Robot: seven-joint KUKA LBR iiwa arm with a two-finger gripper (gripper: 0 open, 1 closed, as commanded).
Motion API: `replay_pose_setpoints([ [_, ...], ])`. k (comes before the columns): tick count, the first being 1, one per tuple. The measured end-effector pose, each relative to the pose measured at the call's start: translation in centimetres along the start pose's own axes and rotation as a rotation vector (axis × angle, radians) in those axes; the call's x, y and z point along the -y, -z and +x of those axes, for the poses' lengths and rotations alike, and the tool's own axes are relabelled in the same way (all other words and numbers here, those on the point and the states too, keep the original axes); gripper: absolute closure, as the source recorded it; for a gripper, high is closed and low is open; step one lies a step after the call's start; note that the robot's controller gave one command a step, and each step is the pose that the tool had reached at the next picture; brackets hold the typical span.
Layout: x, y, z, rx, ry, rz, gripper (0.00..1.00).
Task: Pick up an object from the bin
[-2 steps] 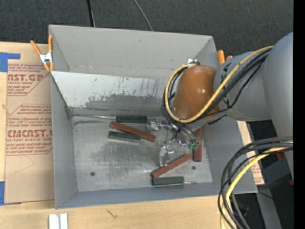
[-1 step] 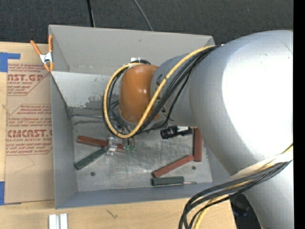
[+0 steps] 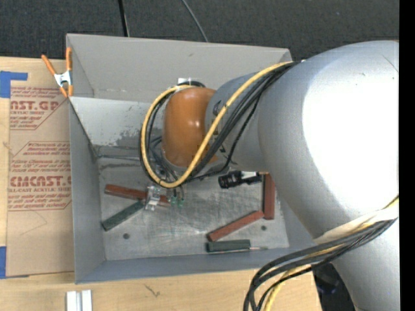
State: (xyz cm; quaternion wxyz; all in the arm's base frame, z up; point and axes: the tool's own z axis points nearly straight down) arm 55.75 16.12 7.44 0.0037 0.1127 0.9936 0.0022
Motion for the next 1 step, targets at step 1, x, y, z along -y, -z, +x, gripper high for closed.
replay_pose_setpoints([
  [1, -1.45, 25.45, -2.66, -0.007, 0.083, 0.004, 1.0],
])
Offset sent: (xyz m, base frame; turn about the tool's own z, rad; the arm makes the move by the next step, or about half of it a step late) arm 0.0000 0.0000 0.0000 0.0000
